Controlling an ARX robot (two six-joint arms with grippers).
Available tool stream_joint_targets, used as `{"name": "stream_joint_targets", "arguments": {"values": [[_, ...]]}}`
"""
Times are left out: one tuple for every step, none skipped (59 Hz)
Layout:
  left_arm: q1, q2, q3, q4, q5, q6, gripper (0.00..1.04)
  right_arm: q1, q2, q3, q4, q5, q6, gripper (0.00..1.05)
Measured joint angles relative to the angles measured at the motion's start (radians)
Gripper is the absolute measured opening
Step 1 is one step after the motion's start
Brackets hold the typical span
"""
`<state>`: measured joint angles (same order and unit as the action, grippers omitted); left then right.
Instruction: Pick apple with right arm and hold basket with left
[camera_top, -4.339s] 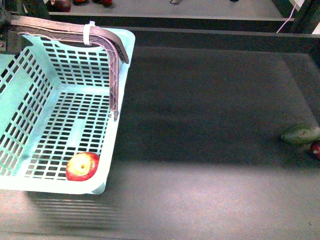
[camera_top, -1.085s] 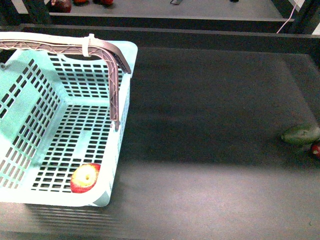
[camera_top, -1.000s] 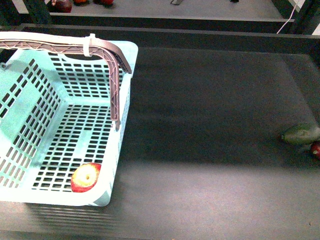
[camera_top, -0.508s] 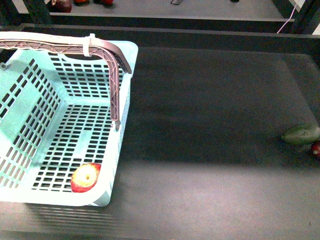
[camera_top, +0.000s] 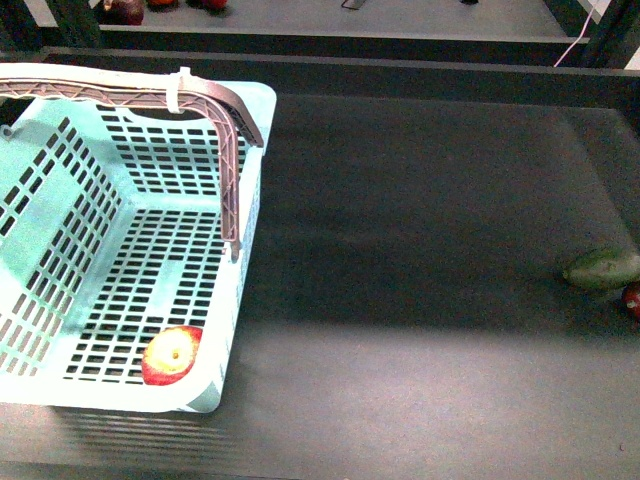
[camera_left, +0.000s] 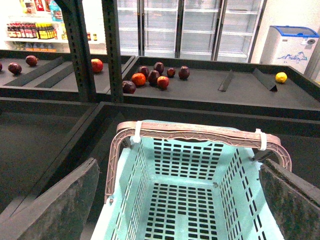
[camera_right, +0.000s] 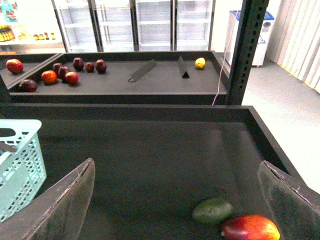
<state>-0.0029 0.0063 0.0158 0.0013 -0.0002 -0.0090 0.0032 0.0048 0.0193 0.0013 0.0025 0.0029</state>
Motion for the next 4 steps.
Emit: {"name": "stream_joint_targets", "arguments": {"values": [[0.0,0.0,0.0,0.0,0.0,0.0,0.98,0.0,0.0,0.0,0.0,0.0,0.0,0.96],[0.0,0.0,0.0,0.0,0.0,0.0,0.98,0.0,0.0,0.0,0.0,0.0,0.0,0.96],[0.0,0.0,0.0,0.0,0.0,0.0,0.98,0.0,0.0,0.0,0.0,0.0,0.0,0.96],[0.0,0.0,0.0,0.0,0.0,0.0,0.98,0.0,0.0,0.0,0.0,0.0,0.0,0.96]]}}
